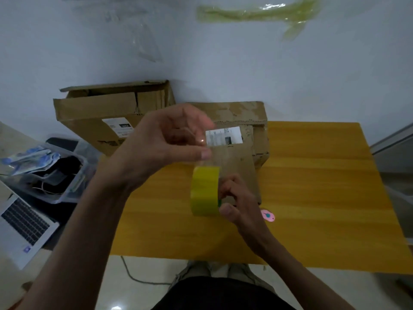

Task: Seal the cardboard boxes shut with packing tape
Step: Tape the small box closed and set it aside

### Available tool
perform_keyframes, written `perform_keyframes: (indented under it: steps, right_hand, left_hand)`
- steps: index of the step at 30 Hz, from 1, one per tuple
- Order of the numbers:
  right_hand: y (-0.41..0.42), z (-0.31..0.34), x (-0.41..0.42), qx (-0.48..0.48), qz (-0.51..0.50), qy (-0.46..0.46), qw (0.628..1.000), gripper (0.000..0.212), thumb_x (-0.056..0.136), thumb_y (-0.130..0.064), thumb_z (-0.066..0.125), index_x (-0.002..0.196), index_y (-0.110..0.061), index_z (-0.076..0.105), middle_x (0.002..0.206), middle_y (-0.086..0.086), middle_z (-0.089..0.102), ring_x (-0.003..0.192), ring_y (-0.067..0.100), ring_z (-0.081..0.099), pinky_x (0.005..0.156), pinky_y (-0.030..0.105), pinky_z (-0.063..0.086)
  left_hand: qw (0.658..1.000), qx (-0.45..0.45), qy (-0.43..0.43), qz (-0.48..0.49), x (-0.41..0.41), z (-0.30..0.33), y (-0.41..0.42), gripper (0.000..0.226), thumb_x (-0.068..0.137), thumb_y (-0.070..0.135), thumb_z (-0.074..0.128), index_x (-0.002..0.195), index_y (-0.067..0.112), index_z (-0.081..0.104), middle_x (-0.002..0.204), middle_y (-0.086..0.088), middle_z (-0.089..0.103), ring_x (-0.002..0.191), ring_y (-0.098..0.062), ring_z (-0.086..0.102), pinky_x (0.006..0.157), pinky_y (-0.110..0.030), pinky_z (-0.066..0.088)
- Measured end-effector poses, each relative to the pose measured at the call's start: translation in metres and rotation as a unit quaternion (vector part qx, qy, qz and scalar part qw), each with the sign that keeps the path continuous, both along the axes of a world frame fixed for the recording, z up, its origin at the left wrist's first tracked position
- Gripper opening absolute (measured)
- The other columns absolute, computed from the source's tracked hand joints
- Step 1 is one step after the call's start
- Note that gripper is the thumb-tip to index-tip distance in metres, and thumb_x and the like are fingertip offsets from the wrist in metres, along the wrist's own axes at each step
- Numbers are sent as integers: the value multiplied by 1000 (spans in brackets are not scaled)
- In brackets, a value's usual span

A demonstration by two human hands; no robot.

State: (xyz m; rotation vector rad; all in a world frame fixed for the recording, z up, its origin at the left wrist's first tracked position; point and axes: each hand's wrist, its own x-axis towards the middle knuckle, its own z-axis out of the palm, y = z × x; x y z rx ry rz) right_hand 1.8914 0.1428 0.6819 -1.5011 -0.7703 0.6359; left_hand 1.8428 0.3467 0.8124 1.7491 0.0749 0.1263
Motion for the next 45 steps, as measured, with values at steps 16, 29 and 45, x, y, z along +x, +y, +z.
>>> perform_keyframes:
  steps: [16,29,45]
  right_hand:
    - [-6,2,-10,-72,-24,112,991,15,106,-8,40,100,3,49,89,-8,75,86,5,72,74,19,53]
    - [-12,4,-24,-122,-71,198,970,26,101,-18,54,104,0,73,88,10,77,81,20,75,70,25,57]
    - [-8,4,-28,-156,-122,266,943,33,102,-24,54,95,0,75,83,14,77,81,26,75,67,19,56]
  left_hand:
    - [982,83,117,125,64,-80,24,25,86,15,79,108,11,69,95,-10,73,70,-4,67,61,-16,52]
    - [967,19,203,152,55,-143,18,19,85,18,81,96,5,75,76,3,72,66,-7,68,68,-25,58]
    - [959,89,176,204,48,-187,-3,12,81,12,83,87,4,76,74,7,65,61,14,54,57,-6,40]
